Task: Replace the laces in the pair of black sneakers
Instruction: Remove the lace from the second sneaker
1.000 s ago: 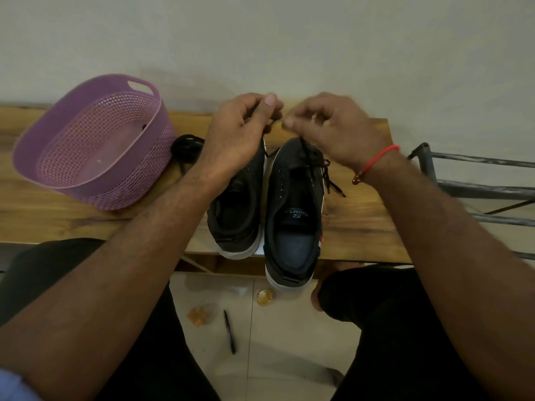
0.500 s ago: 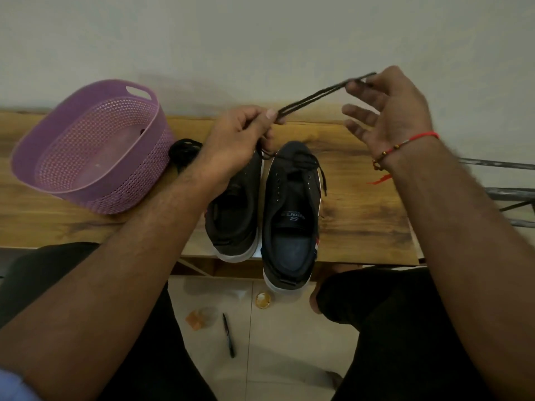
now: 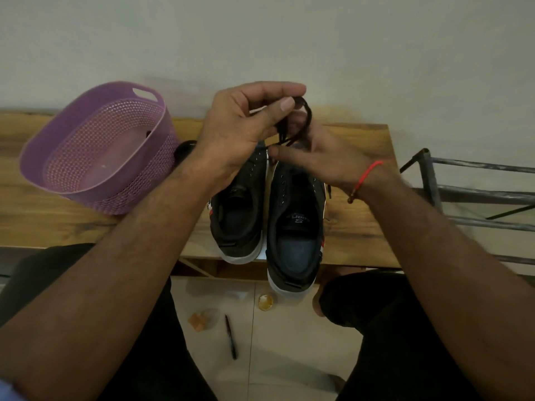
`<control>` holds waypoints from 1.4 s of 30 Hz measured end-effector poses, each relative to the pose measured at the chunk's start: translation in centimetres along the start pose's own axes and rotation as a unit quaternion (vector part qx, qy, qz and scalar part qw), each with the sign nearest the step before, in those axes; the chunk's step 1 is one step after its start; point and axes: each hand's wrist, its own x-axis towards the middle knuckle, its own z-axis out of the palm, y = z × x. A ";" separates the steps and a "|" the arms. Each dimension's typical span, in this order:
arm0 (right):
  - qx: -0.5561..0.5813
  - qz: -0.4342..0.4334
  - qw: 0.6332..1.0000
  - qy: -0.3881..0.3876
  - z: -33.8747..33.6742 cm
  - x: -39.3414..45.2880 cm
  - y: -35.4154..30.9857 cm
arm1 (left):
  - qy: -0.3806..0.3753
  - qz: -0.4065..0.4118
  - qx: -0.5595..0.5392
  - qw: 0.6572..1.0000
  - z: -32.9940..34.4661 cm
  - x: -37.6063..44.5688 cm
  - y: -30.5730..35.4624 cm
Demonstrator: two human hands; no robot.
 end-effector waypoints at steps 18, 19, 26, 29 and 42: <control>0.223 -0.002 0.957 0.187 -1.5 0.0 -3.3 | 0.068 -0.162 0.181 0.968 -1.6 -0.4 -3.0; 0.271 -0.007 0.945 0.184 -1.5 -0.1 -3.5 | 0.060 -0.164 0.175 0.969 -0.8 -0.5 -3.3; 0.518 -0.012 0.836 0.180 -0.6 0.0 -4.5 | 0.045 -0.288 -0.212 0.933 2.8 -1.3 -3.4; 0.569 -0.019 0.802 0.183 -0.5 -0.1 -4.6 | 0.021 -0.326 -0.297 0.897 3.2 -1.6 -2.8; 0.040 -0.027 0.955 0.291 -1.5 -0.4 -3.7 | 0.110 -0.167 0.211 0.957 -1.0 -0.4 0.5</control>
